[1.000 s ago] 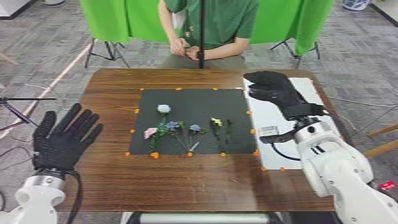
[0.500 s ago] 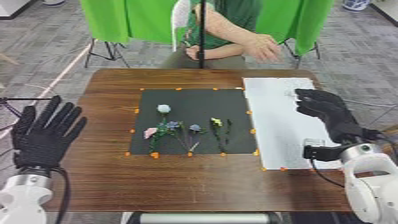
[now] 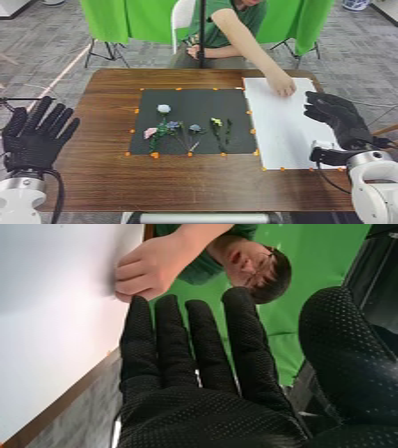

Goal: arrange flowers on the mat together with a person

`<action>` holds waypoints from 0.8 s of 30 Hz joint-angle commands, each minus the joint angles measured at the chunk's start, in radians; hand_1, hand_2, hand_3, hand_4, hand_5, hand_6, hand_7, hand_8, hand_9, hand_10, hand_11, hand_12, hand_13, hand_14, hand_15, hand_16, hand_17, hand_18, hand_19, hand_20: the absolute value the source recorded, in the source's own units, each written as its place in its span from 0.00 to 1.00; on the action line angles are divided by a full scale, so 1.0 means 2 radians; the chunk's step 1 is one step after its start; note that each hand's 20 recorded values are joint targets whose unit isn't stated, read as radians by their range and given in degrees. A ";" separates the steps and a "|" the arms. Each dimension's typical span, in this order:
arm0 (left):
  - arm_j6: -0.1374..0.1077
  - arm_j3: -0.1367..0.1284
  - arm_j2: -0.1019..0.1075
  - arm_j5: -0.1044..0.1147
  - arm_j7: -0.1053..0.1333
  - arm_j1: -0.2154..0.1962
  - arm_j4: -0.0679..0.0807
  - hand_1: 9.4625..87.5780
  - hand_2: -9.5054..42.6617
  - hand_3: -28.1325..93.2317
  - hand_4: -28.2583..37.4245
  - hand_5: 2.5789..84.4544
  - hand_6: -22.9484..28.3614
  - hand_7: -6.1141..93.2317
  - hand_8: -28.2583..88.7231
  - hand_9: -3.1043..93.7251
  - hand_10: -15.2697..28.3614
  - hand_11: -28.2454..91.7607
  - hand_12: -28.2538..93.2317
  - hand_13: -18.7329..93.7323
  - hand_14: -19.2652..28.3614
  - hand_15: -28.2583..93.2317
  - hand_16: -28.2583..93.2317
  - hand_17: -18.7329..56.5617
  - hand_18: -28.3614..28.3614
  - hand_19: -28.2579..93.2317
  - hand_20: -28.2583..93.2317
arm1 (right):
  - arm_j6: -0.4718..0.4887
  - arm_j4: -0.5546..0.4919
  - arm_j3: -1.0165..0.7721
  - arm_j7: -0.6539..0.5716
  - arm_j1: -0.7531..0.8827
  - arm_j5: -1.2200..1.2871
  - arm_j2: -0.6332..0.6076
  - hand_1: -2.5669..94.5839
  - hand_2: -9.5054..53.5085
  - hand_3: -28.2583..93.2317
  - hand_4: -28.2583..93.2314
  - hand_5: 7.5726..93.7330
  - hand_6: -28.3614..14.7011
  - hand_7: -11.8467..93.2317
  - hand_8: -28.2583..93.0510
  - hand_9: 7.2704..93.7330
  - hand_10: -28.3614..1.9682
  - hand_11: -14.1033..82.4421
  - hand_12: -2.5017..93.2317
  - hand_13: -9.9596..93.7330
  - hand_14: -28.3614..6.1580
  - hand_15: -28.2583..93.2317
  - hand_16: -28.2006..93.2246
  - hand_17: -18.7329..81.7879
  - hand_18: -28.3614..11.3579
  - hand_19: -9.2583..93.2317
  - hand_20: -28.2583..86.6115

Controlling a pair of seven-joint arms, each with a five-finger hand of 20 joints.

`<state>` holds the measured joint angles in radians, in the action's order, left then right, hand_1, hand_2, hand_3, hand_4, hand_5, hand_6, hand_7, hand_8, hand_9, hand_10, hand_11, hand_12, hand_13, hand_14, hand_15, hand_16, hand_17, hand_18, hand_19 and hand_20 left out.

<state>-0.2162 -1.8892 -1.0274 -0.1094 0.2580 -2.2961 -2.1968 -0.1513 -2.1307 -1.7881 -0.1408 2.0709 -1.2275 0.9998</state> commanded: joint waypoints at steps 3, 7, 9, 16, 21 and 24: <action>0.009 0.006 -0.005 0.003 0.003 -0.002 0.005 0.21 0.40 0.80 0.00 0.44 0.57 0.14 0.17 0.35 0.67 0.38 0.29 0.36 0.67 0.43 0.18 0.18 0.75 0.50 0.35 | 0.014 -0.007 0.009 0.007 0.000 -0.007 0.003 0.31 0.23 0.91 0.02 0.44 0.60 0.30 0.12 0.38 0.48 0.23 0.16 0.41 0.49 0.39 0.34 0.36 0.36 0.43 0.37; 0.007 0.005 -0.006 0.005 -0.001 -0.004 0.005 0.21 0.40 0.80 0.00 0.44 0.57 0.14 0.17 0.36 0.66 0.38 0.29 0.38 0.67 0.43 0.18 0.17 0.75 0.50 0.35 | 0.019 -0.007 0.012 -0.003 0.007 -0.012 0.004 0.31 0.23 0.90 0.02 0.44 0.60 0.30 0.12 0.37 0.47 0.23 0.16 0.41 0.49 0.39 0.34 0.36 0.36 0.43 0.37; 0.008 0.006 -0.006 0.005 0.000 -0.005 0.005 0.21 0.40 0.80 0.00 0.45 0.57 0.13 0.17 0.38 0.65 0.38 0.29 0.38 0.67 0.43 0.18 0.17 0.75 0.50 0.35 | 0.022 -0.009 0.009 -0.003 0.010 -0.014 0.003 0.31 0.23 0.90 0.02 0.45 0.60 0.31 0.12 0.37 0.47 0.23 0.16 0.41 0.47 0.39 0.34 0.35 0.35 0.43 0.37; 0.007 0.002 -0.011 0.010 0.004 -0.015 0.000 0.21 0.41 0.80 0.00 0.45 0.56 0.14 0.17 0.39 0.65 0.38 0.29 0.39 0.67 0.44 0.18 0.18 0.75 0.50 0.35 | 0.025 -0.003 0.014 -0.005 0.012 -0.029 -0.003 0.31 0.23 0.90 0.02 0.45 0.60 0.31 0.12 0.37 0.48 0.23 0.16 0.41 0.47 0.40 0.34 0.35 0.35 0.44 0.37; 0.006 0.004 -0.010 0.006 0.003 -0.014 0.001 0.21 0.41 0.80 0.00 0.46 0.56 0.13 0.17 0.40 0.66 0.38 0.29 0.39 0.68 0.44 0.18 0.17 0.75 0.50 0.35 | 0.034 -0.004 0.010 -0.011 0.018 -0.032 0.004 0.31 0.23 0.90 0.02 0.45 0.60 0.31 0.12 0.38 0.48 0.23 0.16 0.41 0.47 0.40 0.34 0.35 0.35 0.44 0.37; 0.003 0.003 -0.012 0.007 0.003 -0.015 -0.001 0.21 0.41 0.80 0.00 0.46 0.56 0.13 0.16 0.40 0.66 0.38 0.29 0.39 0.68 0.44 0.17 0.17 0.76 0.50 0.35 | 0.035 -0.005 0.011 -0.011 0.016 -0.035 0.007 0.31 0.23 0.90 0.02 0.45 0.60 0.31 0.11 0.37 0.48 0.23 0.16 0.41 0.47 0.40 0.34 0.35 0.35 0.44 0.37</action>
<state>-0.2093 -1.8831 -1.0356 -0.0985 0.2638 -2.3019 -2.1948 -0.1000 -2.1367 -1.7632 -0.1565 2.0843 -1.2916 0.9995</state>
